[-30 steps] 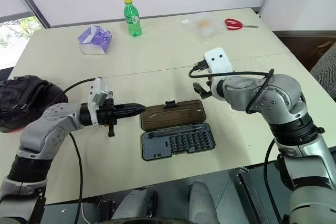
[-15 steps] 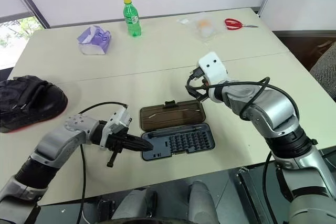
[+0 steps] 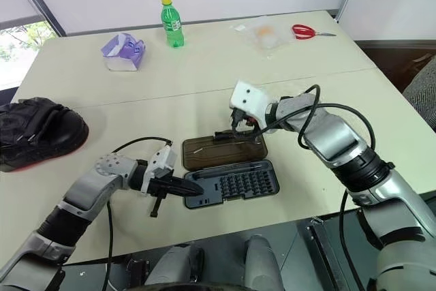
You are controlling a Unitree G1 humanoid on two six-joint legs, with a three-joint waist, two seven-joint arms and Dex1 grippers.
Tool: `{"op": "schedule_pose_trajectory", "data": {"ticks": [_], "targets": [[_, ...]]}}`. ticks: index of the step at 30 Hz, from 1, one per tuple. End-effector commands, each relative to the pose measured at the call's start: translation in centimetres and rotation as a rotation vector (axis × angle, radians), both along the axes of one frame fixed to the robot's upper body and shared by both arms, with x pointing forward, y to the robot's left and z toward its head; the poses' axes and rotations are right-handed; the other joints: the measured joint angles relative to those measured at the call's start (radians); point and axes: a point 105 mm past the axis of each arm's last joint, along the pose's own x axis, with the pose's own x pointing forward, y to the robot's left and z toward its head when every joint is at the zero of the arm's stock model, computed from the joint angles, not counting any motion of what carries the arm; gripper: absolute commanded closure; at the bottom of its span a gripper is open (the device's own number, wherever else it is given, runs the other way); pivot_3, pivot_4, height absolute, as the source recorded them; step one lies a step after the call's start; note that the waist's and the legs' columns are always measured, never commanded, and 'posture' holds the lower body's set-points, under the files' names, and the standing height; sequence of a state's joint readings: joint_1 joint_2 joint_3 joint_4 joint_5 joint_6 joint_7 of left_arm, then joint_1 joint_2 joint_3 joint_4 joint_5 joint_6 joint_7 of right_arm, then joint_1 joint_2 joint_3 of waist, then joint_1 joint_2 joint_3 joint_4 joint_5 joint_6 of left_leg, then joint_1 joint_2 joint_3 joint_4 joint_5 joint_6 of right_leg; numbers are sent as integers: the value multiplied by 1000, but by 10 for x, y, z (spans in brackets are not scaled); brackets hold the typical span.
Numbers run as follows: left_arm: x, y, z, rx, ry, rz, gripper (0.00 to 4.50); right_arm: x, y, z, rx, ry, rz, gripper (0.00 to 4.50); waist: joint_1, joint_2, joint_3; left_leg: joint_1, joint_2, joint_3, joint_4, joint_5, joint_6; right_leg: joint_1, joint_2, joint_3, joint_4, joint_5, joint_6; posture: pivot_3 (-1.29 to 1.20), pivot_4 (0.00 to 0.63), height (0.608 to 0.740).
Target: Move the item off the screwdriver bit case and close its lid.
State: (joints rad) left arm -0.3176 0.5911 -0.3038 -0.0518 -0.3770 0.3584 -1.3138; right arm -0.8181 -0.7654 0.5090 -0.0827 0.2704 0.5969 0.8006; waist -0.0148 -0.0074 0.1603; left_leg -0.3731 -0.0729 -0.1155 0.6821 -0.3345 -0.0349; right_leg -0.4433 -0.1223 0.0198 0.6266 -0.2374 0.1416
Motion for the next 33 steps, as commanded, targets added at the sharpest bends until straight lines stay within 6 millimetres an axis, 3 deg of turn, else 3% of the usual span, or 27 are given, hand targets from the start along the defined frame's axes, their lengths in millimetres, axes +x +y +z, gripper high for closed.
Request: {"op": "schedule_pose_trajectory", "data": {"ticks": [1, 7, 15, 21, 30, 33], "targets": [[-3, 2, -9, 28, 11, 10, 4478, 15, 0, -1, -39, -21, 37, 0, -2, 0, 0, 0, 0, 0, 0, 0, 0, 0, 0, 0, 0, 0, 0, 0, 150, 740], [-3, 2, -8, 28, 11, 21, 4478, 36, -15, -23, -124, 0, 26, 0, -1, 0, 0, 0, 0, 0, 0, 0, 0, 0, 0, 0, 0, 0, 0, 0, 150, 740], [-3, 6, -6, 32, 12, 31, 4478, 44, -30, -35, -174, 34, 41, 0, -2, 0, 0, 1, 0, -1, 0, 0, -1, 0, 0, 0, 1, 0, 0, 0, 150, 740], [1, 8, -4, 35, 0, 41, 4478, 43, -30, -43, -168, 81, 58, 0, -3, 0, 0, 1, 0, -1, 0, 0, -1, 0, 0, 0, 1, 0, 0, 0, 150, 740], [2, 16, -3, 47, -6, 60, 4500, 40, -28, -59, -198, 139, 83, 4304, -9, 0, -1, 4, 0, 0, 0, 1, -2, 2, 0, 0, 3, 0, 0, 0, 150, 740], [3, 17, -2, 47, -12, 77, 4500, 37, -28, -65, -217, 155, 107, 4304, -6, 0, -1, 10, 1, -1, -1, 1, -2, 7, 1, 0, 3, 0, 0, 0, 150, 740]]}}
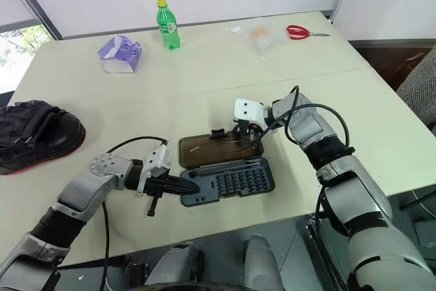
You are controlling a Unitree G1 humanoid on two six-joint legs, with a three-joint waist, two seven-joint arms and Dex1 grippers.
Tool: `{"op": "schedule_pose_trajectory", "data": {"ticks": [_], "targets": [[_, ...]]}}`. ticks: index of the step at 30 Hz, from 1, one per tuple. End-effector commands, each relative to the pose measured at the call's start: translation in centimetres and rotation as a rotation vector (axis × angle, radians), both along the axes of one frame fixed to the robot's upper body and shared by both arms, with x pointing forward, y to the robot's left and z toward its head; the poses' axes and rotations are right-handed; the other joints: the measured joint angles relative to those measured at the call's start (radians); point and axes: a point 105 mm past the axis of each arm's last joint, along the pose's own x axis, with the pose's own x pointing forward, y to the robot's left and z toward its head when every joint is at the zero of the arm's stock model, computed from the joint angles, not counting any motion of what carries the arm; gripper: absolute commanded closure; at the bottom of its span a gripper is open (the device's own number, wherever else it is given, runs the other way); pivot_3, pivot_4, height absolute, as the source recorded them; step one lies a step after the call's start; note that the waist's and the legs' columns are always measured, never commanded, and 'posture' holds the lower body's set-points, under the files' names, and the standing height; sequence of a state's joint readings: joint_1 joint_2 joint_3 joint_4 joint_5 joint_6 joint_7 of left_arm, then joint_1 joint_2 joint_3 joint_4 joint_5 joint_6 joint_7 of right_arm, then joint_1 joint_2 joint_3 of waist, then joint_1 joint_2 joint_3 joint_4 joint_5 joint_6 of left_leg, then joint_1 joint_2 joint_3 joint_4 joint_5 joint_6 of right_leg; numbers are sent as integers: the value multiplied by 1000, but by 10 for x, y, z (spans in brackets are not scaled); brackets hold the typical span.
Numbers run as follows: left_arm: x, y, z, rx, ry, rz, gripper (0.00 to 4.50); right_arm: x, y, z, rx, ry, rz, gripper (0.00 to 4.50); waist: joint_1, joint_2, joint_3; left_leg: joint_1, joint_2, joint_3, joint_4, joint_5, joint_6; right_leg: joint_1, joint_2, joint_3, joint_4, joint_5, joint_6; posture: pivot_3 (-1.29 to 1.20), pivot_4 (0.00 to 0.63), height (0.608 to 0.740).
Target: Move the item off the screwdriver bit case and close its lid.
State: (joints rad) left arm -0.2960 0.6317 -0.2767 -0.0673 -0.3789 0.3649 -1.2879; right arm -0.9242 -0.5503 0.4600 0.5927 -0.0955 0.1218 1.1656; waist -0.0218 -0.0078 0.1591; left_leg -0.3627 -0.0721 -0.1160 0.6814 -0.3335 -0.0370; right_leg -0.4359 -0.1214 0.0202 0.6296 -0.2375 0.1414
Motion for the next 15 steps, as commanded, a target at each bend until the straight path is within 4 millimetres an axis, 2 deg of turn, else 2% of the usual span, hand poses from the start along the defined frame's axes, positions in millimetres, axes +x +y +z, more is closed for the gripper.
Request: {"op": "schedule_pose_trajectory", "data": {"ticks": [1, 8, 9, 15], "targets": [[0, 5, -2, 16, -2, 26, 4500, 0, -5, -15, -42, 34, -24, 4304, 2, 0, 0, 4, 0, 0, -1, 0, 0, 3, 0, 0, -1, 0, 0, 0, 150, 740], [2, 9, 0, 9, -13, 77, 4500, -4, -4, -30, -91, 91, 29, 4304, 0, 0, 0, 8, 0, 0, -2, -1, 1, 7, 0, 0, -1, 0, 0, 0, 150, 740], [3, 10, 0, 7, -13, 86, 4500, -3, -3, -30, -93, 88, 33, 4416, -1, 0, 0, 8, 0, 0, -2, -1, 1, 7, 0, 0, -1, 0, 0, 0, 150, 740], [5, 12, 4, -30, 12, 151, 4500, -1, 4, -21, -85, 45, 77, 4416, -7, 0, -1, 9, 1, 0, -2, -1, 1, 7, 1, 1, -1, 0, 0, 0, 150, 740]]}}
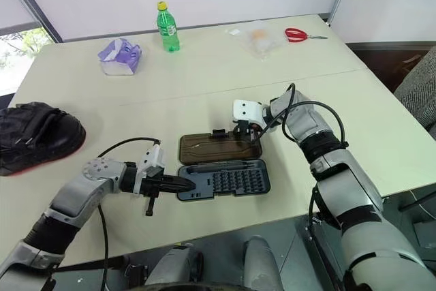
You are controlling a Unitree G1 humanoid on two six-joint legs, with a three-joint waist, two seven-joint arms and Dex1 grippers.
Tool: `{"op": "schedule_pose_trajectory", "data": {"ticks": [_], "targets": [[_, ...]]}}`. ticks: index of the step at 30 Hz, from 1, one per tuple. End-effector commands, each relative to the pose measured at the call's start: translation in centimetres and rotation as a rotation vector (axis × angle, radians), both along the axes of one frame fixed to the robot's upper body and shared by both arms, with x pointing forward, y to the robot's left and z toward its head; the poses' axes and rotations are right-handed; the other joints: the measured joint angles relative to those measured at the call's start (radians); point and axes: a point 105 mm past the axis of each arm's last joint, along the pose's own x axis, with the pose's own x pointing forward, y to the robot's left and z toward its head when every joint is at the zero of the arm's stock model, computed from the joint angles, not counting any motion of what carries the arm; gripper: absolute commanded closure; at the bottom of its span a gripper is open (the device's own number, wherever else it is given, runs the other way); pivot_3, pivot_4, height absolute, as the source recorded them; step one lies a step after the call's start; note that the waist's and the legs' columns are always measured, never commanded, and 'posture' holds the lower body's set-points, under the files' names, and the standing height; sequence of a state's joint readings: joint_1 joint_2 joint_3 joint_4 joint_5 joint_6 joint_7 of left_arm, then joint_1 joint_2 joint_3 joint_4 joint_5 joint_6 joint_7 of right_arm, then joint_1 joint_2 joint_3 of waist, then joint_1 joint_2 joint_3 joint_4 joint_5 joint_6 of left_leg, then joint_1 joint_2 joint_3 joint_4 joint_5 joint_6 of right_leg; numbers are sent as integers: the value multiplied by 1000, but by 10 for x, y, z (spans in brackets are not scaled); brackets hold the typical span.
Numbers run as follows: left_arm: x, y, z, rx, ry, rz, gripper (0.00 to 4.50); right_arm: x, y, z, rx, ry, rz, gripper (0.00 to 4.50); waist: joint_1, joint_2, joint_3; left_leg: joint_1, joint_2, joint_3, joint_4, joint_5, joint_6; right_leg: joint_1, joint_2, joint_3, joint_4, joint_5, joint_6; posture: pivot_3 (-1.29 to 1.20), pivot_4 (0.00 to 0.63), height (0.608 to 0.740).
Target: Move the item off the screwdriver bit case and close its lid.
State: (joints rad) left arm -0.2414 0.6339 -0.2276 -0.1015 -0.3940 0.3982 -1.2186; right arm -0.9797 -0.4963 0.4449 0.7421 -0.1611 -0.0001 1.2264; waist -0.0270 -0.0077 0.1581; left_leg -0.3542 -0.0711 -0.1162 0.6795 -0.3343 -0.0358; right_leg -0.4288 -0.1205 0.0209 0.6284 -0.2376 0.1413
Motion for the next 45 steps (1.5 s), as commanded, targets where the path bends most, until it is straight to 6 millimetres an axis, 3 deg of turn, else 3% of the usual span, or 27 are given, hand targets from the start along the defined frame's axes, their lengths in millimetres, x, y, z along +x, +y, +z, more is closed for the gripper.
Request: {"op": "schedule_pose_trajectory", "data": {"ticks": [1, 5, 12, 18, 22, 26, 30, 38, 45], "targets": [[5, 5, 8, -34, 10, 66, 4500, -4, 1, -15, -47, 13, 12, 4416, -3, 0, 0, 0, 0, 0, 0, 0, 0, 0, 0, 0, 0, 0, 0, 0, 150, 740], [10, 9, 24, -102, 44, 120, 4500, -2, 3, -5, -64, -82, 39, 4416, -12, 0, 0, -1, 0, -1, 0, 0, 0, -1, 0, 0, 0, 0, 0, 0, 150, 740], [21, 26, 63, -247, 103, 224, 4500, -19, 14, 17, -111, -300, 174, 4416, -10, 0, 1, -5, 0, -1, -1, 0, 0, -6, 0, 0, 1, 0, 0, 0, 150, 740], [53, 49, 96, -400, 77, 413, 4500, -26, 24, 38, -122, -514, 205, 4416, -11, 0, 1, -12, 0, 0, -1, 0, -2, -12, 0, 0, 1, 0, 0, 0, 150, 740], [77, 68, 106, -468, 41, 561, 4500, -27, 29, 57, -120, -681, 187, 4416, -12, 0, 1, -15, 0, -1, 1, 0, -2, -15, 0, 0, 1, 0, 0, 0, 150, 740], [92, 80, 100, -462, 32, 651, 4500, -33, 31, 64, -115, -752, 184, 4416, -12, 0, 1, -16, -1, 0, 1, 0, -2, -15, 0, 0, 2, 0, 0, 0, 150, 740], [103, 82, 81, -398, 28, 709, 4500, -38, 32, 70, -112, -797, 162, 4416, -9, 0, 1, -17, -1, -1, 3, 0, -3, -15, 0, -1, 1, 0, 0, 0, 150, 740], [93, 48, 42, -243, 53, 544, 4500, -44, 32, 77, -94, -826, 119, 4416, -6, 0, 1, -18, -1, 0, 3, 0, -3, -15, -1, -1, 1, 0, 0, 0, 150, 740], [85, 31, 35, -228, 71, 442, 4500, -46, 30, 78, -98, -824, 104, 4416, -8, 0, 1, -18, -1, 0, 3, 0, -3, -16, -1, -1, 1, 0, 0, 0, 150, 740]]}}
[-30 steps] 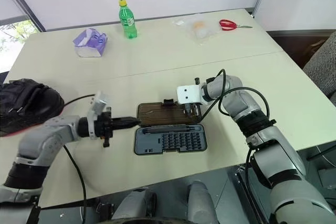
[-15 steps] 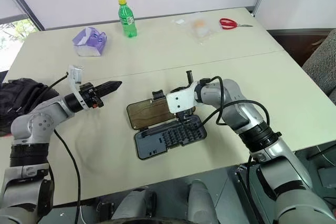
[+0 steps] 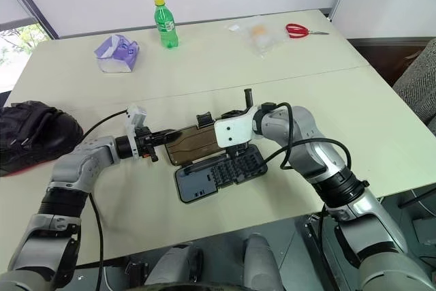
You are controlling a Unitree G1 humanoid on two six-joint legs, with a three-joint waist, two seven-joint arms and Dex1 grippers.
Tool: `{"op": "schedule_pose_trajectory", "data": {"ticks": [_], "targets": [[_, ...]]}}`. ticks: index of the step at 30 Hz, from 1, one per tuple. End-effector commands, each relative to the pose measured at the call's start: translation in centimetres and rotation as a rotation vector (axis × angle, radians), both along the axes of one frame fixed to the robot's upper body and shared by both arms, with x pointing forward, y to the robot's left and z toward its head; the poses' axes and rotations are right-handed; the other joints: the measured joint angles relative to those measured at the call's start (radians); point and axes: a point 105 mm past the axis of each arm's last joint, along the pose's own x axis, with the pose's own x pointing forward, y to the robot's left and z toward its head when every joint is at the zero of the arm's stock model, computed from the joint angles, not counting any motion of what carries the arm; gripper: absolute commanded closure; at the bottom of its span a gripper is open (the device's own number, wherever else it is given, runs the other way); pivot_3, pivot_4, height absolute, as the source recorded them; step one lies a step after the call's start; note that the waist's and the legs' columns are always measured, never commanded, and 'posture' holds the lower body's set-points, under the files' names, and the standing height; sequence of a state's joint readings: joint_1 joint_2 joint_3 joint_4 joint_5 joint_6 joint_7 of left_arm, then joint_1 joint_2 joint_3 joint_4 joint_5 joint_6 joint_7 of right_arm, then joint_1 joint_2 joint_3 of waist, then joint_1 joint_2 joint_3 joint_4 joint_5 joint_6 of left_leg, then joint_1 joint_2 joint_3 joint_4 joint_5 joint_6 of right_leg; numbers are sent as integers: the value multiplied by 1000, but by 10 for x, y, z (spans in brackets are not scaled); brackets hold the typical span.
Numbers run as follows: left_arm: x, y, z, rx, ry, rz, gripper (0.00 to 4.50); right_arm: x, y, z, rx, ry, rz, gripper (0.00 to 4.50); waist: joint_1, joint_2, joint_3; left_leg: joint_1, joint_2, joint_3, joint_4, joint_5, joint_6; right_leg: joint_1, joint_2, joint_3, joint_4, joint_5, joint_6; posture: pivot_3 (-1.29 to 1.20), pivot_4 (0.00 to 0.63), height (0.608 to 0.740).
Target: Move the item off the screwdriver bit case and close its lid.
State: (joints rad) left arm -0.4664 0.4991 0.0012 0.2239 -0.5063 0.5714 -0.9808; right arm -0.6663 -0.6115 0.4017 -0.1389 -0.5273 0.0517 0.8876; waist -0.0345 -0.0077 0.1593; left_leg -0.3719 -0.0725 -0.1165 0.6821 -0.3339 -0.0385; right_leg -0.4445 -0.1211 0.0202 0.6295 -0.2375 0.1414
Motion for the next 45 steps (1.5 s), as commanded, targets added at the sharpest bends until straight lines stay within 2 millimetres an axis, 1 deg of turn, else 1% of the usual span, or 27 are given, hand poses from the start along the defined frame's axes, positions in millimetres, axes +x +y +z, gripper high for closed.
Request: {"op": "schedule_pose_trajectory", "data": {"ticks": [1, 3, 6, 7, 8, 9, 12, 17, 20, 23, 26, 28, 33, 37, 39, 40, 41, 43, 44, 45], "targets": [[-2, -3, 6, 3, -36, -40, 4500, -3, -2, 19, 34, -66, -5, 4416, 0, 0, 0, 0, 0, 0, 0, 0, 0, 0, 0, 0, 0, 0, 0, 0, 150, 740], [-3, -4, 6, 3, -34, -47, 4500, -4, -3, 19, 32, -65, -7, 4416, 0, 0, 0, 0, 0, 0, 0, 0, 0, 0, 0, 0, 0, 0, 0, 0, 150, 740], [-3, -6, 7, -1, -37, -57, 4500, -6, -3, 19, 49, -45, -14, 3576, 1, 0, 0, 0, 0, 0, 0, 0, 0, 0, 0, 0, 0, 0, 0, 0, 150, 740], [-3, -7, 7, -2, -38, -57, 4500, -7, -3, 19, 50, -40, -15, 3039, 1, 0, 0, 0, 0, 0, 0, 0, 0, 0, 0, 0, 0, 0, 0, 0, 150, 740], [-3, -7, 8, -11, -43, -55, 4500, -8, -5, 19, 48, -31, -22, 2599, 1, 0, 0, 0, 0, 0, 0, 0, 0, 0, 0, 0, 0, 0, 0, 0, 150, 740], [-2, -9, 10, -28, -43, -53, 4500, -9, -7, 20, 45, -19, -28, 2039, 2, 0, 0, 0, 0, 0, 0, 0, 0, 0, 0, 0, 0, 0, 0, 0, 150, 740], [-3, -13, 15, -48, -51, -64, 4500, -15, -18, 25, 52, 35, -58, 515, 12, 0, 0, 0, 0, 0, 0, 0, 0, 0, 0, 0, 0, 0, 0, 0, 150, 740], [-8, -18, 24, -57, -69, -112, 4500, -30, -45, 41, 92, 151, -118, 515, 22, 0, 0, -1, 0, 0, 1, 0, 0, 0, 0, 0, 0, 0, 0, 0, 150, 740], [-14, -21, 31, -55, -78, -165, 4500, -39, -63, 50, 110, 205, -153, 515, 22, 0, 0, -1, 0, 0, 1, 0, 0, 0, 0, 0, -1, 0, 0, 0, 150, 740], [-23, -25, 37, -50, -76, -227, 4500, -43, -83, 49, 103, 234, -207, 515, 23, -1, 0, -1, 0, 0, 1, 0, 0, 0, 0, 0, -1, 0, 0, 0, 150, 740], [-36, -31, 41, -40, -65, -315, 4500, -45, -100, 46, 96, 244, -272, 515, 23, -1, 0, -1, 0, 0, 1, 0, 1, 0, 0, 0, -1, 0, 0, 0, 150, 740], [-44, -35, 41, -31, -48, -370, 4500, -46, -106, 45, 98, 239, -299, 515, 23, -1, 1, -1, 0, 1, 1, 0, 1, 0, 0, 0, -1, 0, 0, 0, 150, 740], [-60, -45, 34, 7, -3, -495, 4500, -46, -110, 43, 92, 235, -317, 515, 22, -1, 1, -1, 0, 1, 1, 0, 1, 0, 0, 0, -1, 0, 0, 0, 150, 740], [-66, -50, 27, 38, 23, -553, 4500, -47, -109, 42, 97, 241, -316, 515, 23, -1, 1, -1, 0, 1, 1, 0, 1, 1, 0, 0, -1, 0, 0, 0, 150, 740], [-71, -54, 15, 84, 52, -592, 4500, -48, -107, 42, 110, 247, -310, 515, 23, -1, 1, -1, 0, 1, 1, 0, 1, 1, 0, 0, -1, 0, 0, 0, 150, 740], [-71, -54, 5, 130, 58, -599, 4500, -48, -106, 43, 120, 251, -311, 515, 23, -1, 1, -1, 0, 1, 1, 0, 1, 1, 0, 0, -1, 0, 0, 0, 150, 740], [-71, -53, -6, 180, 52, -607, 4500, -48, -106, 42, 125, 257, -312, 515, 23, -1, 1, -1, 0, 1, 1, 0, 1, 1, 0, 0, -1, 0, 0, 0, 150, 740], [-68, -47, -40, 313, 64, -592, 4500, -51, -106, 34, 130, 295, -317, 515, 24, -1, 1, -1, 0, 1, 1, 0, 1, 1, 0, 0, -1, 0, 0, 0, 150, 740], [-69, -43, -53, 355, 74, -594, 4500, -54, -103, 29, 149, 330, -308, 515, 26, -1, 0, 0, 0, 1, 1, 0, 1, 1, 0, 0, -1, 0, 0, 0, 150, 740], [-69, -40, -60, 377, 79, -597, 4500, -56, -101, 26, 163, 353, -301, 515, 28, 0, -1, 1, 0, 1, 1, 0, 1, 3, 0, -1, -2, 0, 0, 0, 150, 740]]}}
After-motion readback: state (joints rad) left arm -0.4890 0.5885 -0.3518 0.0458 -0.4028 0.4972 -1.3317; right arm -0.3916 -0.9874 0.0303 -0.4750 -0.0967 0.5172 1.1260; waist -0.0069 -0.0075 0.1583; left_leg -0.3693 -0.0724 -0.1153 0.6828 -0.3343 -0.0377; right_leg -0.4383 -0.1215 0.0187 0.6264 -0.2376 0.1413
